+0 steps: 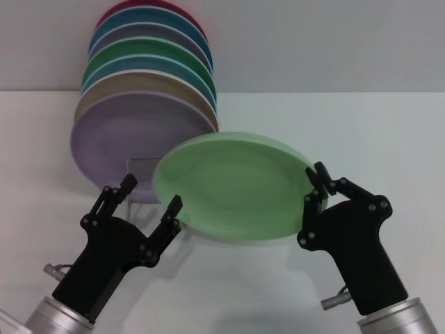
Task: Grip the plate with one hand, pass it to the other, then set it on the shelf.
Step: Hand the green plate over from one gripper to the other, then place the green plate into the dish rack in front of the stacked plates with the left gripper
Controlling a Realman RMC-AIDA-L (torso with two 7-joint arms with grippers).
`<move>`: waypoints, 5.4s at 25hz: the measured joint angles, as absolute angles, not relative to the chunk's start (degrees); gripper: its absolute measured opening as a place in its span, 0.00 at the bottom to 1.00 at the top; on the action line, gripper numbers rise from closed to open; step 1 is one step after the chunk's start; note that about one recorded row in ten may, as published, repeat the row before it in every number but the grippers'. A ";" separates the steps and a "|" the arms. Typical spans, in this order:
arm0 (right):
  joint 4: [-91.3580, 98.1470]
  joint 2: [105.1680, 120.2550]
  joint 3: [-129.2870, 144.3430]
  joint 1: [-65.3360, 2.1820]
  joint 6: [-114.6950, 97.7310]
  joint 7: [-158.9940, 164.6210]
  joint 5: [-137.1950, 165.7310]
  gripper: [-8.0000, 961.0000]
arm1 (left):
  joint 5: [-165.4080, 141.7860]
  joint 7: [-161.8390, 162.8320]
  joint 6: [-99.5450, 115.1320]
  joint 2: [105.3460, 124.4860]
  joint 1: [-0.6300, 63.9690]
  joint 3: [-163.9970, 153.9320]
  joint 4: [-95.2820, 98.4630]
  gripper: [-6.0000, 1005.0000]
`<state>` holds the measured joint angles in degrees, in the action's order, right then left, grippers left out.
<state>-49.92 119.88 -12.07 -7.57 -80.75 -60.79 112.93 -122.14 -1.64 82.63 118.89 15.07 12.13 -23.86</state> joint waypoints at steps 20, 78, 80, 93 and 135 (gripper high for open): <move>-50.01 119.80 -11.33 -8.35 -79.89 -61.16 112.93 0.06 | -121.72 2.84 80.17 118.82 16.09 13.80 -23.82 0.72; -50.13 119.35 -11.31 -8.25 -79.62 -61.14 113.39 0.12 | -121.72 2.58 79.94 118.64 15.24 17.43 -23.20 0.04; -50.45 119.34 -10.09 -7.77 -81.81 -60.95 113.49 0.18 | -121.74 2.58 80.83 118.59 14.83 17.68 -23.20 0.04; -47.30 119.36 -4.31 -7.69 -88.52 -60.68 113.04 0.38 | -121.78 4.06 94.05 118.21 11.13 24.57 -20.71 0.04; -43.39 119.62 -6.24 -9.66 -86.30 -58.18 108.54 0.38 | -122.26 -1.97 83.75 118.56 18.86 22.61 -8.82 0.04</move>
